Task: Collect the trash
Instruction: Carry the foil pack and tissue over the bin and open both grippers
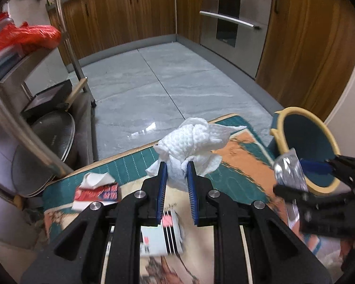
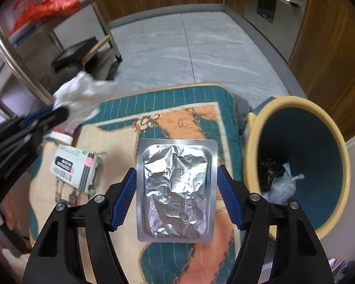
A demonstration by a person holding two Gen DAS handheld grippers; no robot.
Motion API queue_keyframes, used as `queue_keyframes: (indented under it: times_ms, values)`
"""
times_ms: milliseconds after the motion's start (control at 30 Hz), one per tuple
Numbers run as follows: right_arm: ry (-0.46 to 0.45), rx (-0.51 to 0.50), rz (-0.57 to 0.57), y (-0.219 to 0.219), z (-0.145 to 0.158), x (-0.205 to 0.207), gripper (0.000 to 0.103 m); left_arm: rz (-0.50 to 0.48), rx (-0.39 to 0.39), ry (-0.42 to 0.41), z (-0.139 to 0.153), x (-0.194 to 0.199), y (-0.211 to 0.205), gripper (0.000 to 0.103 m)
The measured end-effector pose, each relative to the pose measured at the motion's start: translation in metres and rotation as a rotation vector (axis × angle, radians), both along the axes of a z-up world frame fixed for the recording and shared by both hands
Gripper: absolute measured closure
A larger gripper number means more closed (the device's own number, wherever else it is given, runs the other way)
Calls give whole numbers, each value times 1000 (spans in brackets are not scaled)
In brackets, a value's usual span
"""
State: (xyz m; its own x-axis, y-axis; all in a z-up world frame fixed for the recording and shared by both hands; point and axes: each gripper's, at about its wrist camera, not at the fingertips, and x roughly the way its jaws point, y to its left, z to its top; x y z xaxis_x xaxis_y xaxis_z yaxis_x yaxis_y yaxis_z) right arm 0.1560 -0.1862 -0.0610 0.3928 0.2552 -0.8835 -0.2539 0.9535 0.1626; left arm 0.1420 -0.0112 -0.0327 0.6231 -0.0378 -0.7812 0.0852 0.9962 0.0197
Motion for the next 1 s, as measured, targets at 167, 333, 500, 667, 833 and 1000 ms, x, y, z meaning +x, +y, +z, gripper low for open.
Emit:
queue_keyframes:
  times_ms: [167, 333, 500, 667, 833, 1000]
  values:
    - [-40, 55, -40, -30, 21, -7, 34, 48, -107, -17, 31, -28, -2, 86]
    - [-60, 96, -96, -69, 34, -11, 34, 24, -118, -39, 42, -44, -25, 86]
    - [-78, 106, -161, -106, 38, -11, 34, -50, -87, -36, 35, -44, -63, 86]
    - [-86, 92, -217, -140, 36, -8, 34, -114, -65, -21, 25, -38, -93, 86]
    - [-97, 72, -258, -165, 35, -5, 34, -160, -66, -21, 19, -29, -119, 86]
    - [-115, 30, -275, -182, 33, -2, 34, -213, -68, -16, 11, -21, -147, 86]
